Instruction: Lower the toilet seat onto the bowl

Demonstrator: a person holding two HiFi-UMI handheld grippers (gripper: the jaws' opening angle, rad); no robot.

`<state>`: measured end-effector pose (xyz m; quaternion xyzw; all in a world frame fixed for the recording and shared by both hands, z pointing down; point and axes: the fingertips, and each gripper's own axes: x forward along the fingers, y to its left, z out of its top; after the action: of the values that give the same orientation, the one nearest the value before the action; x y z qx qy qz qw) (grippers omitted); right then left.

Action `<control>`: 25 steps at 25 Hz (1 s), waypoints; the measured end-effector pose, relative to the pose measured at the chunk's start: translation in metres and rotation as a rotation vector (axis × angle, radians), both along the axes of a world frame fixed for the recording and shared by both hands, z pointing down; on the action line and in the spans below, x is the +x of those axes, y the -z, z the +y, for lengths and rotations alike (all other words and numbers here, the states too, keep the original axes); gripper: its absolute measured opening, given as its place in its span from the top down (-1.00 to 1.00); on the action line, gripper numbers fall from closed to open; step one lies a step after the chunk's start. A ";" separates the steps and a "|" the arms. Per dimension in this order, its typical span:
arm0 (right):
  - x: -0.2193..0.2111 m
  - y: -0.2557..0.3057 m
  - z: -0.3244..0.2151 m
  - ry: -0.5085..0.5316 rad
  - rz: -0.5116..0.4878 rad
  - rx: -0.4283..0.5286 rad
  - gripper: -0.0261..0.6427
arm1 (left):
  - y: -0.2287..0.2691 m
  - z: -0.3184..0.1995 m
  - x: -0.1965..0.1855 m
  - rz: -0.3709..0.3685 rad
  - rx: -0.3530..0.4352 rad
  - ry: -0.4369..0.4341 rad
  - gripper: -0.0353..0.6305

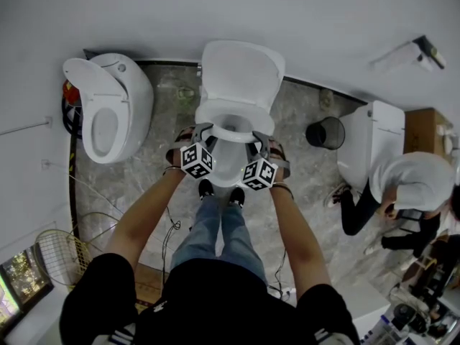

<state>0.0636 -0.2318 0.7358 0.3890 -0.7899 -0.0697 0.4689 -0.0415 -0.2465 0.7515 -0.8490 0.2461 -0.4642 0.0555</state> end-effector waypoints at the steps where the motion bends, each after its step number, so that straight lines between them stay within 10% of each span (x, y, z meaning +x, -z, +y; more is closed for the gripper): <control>1: -0.001 -0.002 0.005 0.004 0.007 -0.004 0.52 | -0.003 0.005 -0.001 -0.003 -0.005 -0.001 0.47; 25: -0.020 -0.067 0.093 0.114 0.121 -0.081 0.45 | -0.064 0.092 -0.018 -0.168 -0.067 -0.161 0.38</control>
<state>0.0432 -0.1392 0.8027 0.3190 -0.7832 -0.0878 0.5263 -0.0595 -0.1544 0.8158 -0.8256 0.1559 -0.5357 0.0844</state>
